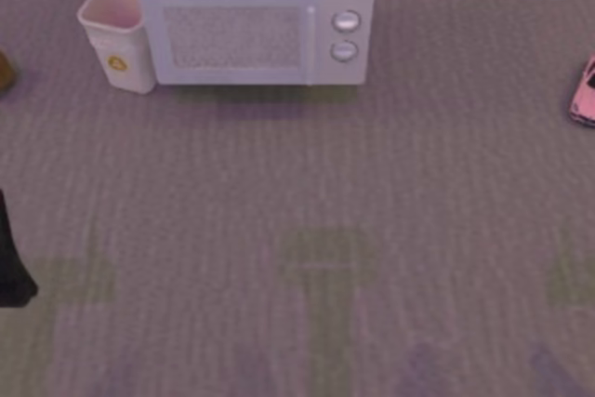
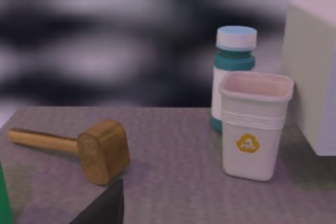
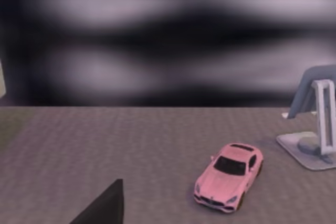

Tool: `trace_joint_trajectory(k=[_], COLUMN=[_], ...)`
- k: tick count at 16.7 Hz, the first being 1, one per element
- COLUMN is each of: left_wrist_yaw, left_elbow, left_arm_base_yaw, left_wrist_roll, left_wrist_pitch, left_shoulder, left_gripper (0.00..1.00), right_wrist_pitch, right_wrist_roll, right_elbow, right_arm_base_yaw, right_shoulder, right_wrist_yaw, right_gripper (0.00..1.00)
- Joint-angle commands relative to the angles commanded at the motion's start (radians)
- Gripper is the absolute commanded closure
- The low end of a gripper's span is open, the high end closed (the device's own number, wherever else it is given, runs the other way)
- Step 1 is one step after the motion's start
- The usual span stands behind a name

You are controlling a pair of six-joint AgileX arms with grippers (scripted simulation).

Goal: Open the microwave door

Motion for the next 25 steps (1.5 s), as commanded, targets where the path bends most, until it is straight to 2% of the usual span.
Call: trace_joint_trajectory(k=[5,9,12,17,25], left_wrist_yaw=[-0.007,-0.033,-0.059,-0.102,-0.172], left_elbow=[0.027,0.159,0.345,0.818,1.779], left_arm_base_yaw=[-0.014,-0.066,-0.124,-0.246,-0.455], left_wrist_roll=[0.006,0.010,-0.008,-0.098,-0.347], left_wrist_pitch=[-0.049,-0.211,-0.358,-0.581,-0.872], left_shoulder=[0.048,0.229,0.423,0.797,1.438], left_gripper=[0.00,0.00,0.00,0.00,0.00], right_wrist_pitch=[0.000,0.000,0.000,0.000,0.000], right_wrist_roll=[0.000,0.000,0.000,0.000,0.000], right_elbow=[0.000,0.000,0.000,0.000,0.000], right_arm_base_yaw=[0.000,0.000,0.000,0.000,0.000], right_shoulder=[0.000,0.000,0.000,0.000,0.000], right_wrist_yaw=[0.000,0.000,0.000,0.000,0.000], right_gripper=[0.00,0.00,0.00,0.00,0.00])
